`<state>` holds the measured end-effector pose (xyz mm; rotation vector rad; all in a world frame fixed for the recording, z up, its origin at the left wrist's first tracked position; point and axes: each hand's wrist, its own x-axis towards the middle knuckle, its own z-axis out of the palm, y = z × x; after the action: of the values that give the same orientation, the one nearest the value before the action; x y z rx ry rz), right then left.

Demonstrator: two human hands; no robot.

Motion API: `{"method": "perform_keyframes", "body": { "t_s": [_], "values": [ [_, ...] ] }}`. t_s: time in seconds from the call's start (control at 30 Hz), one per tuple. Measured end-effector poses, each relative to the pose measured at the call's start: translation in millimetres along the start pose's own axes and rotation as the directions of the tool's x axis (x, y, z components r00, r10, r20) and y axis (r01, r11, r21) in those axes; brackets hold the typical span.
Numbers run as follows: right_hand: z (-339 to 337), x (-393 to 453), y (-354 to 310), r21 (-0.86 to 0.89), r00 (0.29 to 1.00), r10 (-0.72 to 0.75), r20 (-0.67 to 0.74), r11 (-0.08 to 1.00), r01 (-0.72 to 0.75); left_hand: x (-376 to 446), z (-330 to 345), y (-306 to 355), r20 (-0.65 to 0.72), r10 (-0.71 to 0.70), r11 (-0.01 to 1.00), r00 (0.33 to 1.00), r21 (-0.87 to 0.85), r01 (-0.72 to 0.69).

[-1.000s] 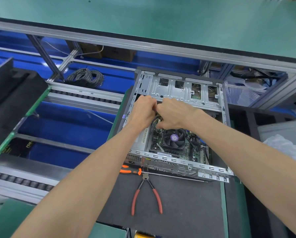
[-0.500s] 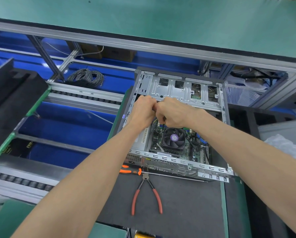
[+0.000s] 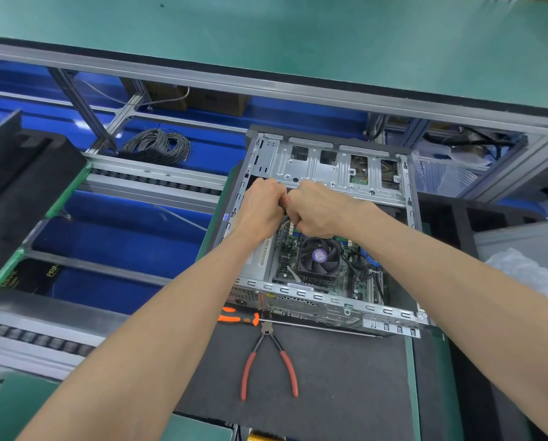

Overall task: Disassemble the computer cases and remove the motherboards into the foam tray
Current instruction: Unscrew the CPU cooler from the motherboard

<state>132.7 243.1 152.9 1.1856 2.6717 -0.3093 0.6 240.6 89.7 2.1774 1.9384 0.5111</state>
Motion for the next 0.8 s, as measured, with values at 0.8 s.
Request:
{"method": "perform_keyframes", "body": {
  "t_s": [0.8],
  "values": [
    [16, -20, -12, 0.067, 0.999, -0.043, -0.006, 0.997, 0.043, 0, 6, -6, 0.004, 0.002, 0.999, 1.000, -0.036, -0.001]
  ]
}}
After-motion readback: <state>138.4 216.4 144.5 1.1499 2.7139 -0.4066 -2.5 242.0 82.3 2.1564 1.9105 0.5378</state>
